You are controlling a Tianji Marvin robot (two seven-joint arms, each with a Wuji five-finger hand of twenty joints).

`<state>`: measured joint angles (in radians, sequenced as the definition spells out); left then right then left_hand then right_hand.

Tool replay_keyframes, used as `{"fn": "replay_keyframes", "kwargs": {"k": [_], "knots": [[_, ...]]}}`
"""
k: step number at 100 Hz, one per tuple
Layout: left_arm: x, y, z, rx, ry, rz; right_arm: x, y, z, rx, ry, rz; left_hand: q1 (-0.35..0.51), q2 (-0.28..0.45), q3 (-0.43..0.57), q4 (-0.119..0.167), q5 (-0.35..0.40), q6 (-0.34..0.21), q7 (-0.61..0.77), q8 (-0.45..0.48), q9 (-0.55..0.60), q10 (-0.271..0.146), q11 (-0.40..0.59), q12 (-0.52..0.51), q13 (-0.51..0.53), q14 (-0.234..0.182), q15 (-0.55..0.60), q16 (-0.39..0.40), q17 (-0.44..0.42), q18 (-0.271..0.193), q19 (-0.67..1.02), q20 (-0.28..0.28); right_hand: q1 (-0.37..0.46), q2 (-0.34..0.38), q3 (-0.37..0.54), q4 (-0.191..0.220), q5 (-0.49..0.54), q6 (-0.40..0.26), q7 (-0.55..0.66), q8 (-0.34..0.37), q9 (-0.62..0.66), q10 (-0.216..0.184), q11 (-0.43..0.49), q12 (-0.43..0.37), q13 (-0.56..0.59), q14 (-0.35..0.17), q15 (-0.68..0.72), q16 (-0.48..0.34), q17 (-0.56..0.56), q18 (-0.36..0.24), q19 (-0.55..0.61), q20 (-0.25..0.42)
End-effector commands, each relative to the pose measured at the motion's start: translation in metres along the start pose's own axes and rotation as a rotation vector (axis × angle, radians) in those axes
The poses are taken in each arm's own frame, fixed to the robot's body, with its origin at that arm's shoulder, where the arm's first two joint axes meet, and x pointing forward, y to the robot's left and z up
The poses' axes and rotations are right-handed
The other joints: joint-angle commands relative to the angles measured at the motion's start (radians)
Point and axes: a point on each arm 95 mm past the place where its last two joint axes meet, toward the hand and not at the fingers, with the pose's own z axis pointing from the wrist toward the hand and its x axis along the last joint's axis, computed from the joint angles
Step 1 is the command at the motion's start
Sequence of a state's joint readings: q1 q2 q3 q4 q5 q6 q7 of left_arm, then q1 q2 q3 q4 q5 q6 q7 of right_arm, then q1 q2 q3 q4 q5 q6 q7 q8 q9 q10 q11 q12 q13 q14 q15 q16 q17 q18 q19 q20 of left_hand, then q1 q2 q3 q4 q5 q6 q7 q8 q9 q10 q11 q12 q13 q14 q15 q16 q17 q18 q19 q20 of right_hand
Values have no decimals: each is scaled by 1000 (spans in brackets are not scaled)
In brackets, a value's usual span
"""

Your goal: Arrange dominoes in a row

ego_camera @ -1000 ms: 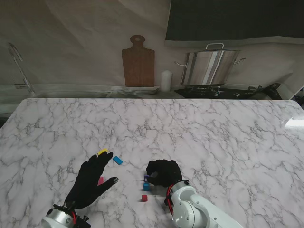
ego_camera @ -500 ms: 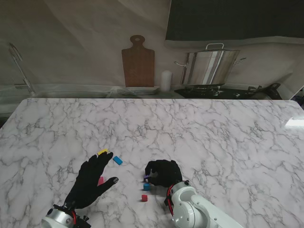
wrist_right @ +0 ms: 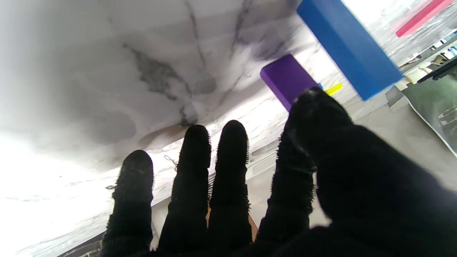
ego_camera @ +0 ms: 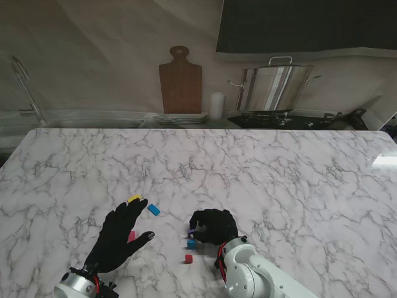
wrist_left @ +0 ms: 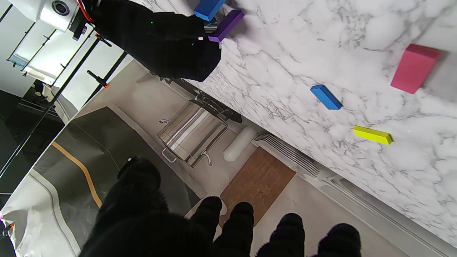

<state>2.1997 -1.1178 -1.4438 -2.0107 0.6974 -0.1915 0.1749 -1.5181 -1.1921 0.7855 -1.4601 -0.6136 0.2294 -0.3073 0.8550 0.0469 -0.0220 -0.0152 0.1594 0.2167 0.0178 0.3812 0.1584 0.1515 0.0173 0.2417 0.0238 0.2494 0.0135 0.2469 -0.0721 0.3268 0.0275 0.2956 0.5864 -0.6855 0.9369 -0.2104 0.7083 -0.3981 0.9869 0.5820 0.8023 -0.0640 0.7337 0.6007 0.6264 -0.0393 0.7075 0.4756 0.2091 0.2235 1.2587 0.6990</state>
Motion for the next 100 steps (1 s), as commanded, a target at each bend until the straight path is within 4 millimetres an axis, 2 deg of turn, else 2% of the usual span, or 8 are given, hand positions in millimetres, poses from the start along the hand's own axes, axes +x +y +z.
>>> {"fn": "replay_keyframes", "kwargs": {"k": [1,100], "knots": [[1,3,-1,-17,0,-4,-1,-3,-2,12,-12,-1,10,-14,1,11,-28,-3,6,10,-19,-14,-9,6,-13,-5,-7,-11,-11,-17,2,10,-6,3,4,-13,25,-12,27,6,10,-5,-4,13,9,8,10,-5,-1,-13,10,15],[1,2,-1,-14,2,-1,-3,-2,-2,26,-26,-14,11,-14,2,11,-28,-3,5,10,-19,-15,-10,6,-13,-5,-7,-11,-11,-17,2,10,-43,8,-13,-4,-10,34,5,-20,-8,1,-2,-4,-4,10,10,-4,-3,-14,12,16]]}}
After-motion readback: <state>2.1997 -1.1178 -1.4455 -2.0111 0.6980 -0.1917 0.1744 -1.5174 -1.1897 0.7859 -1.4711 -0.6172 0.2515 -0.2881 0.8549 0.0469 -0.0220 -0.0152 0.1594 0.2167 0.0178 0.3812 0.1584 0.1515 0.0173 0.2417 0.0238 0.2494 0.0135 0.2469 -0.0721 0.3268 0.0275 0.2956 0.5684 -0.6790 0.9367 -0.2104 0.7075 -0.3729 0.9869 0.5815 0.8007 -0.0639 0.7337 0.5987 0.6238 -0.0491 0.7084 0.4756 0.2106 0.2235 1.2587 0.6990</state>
